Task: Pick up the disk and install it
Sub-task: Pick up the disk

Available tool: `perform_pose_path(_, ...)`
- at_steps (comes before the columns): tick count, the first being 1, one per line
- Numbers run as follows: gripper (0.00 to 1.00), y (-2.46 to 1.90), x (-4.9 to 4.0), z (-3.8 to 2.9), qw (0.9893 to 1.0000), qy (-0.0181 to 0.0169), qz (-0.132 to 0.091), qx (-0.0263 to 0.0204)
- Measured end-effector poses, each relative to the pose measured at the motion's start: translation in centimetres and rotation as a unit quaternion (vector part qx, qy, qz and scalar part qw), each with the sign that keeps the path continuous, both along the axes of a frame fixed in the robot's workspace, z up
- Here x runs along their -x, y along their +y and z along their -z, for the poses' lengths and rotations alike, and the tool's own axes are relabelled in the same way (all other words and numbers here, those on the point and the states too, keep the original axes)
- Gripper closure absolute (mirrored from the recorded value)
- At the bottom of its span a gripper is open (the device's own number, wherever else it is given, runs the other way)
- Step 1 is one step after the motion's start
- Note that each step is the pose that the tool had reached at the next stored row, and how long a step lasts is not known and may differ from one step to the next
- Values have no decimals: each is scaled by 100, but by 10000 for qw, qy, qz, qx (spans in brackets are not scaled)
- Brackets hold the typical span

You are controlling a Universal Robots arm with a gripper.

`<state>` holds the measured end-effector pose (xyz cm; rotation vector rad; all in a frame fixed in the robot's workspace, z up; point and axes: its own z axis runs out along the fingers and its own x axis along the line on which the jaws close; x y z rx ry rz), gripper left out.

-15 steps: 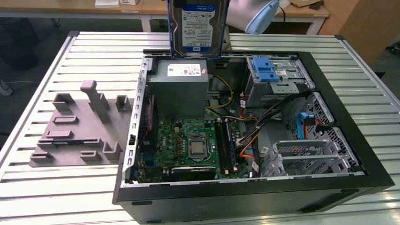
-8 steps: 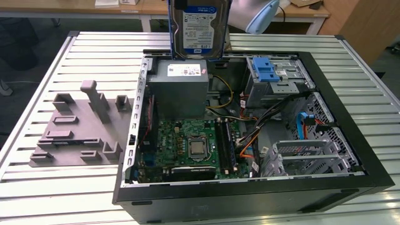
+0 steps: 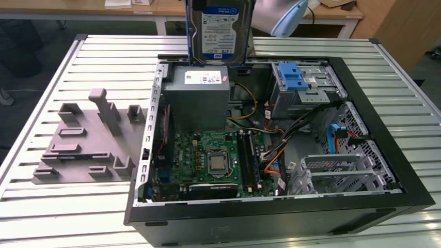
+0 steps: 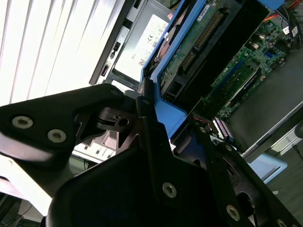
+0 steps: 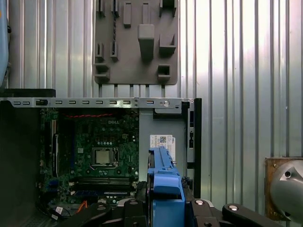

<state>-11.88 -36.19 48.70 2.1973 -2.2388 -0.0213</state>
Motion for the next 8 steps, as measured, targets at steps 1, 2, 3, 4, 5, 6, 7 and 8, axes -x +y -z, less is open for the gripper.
perform_pose_path(1,64,-1,-2,0,10000,0,0,0)
perform_pose_path(2,64,-1,-11,0,10000,0,-1,0)
perform_pose_path(3,64,0,-29,0,10000,0,0,0)
perform_pose_path(4,64,0,-56,0,10000,0,0,0)
perform_pose_path(5,64,0,-89,0,10000,0,0,0)
perform_pose_path(6,64,-1,-120,0,10000,0,0,0)
perform_pose_path(7,64,-4,-133,0,10000,0,-1,0)
perform_pose_path(8,64,-13,-139,0,10000,0,0,0)
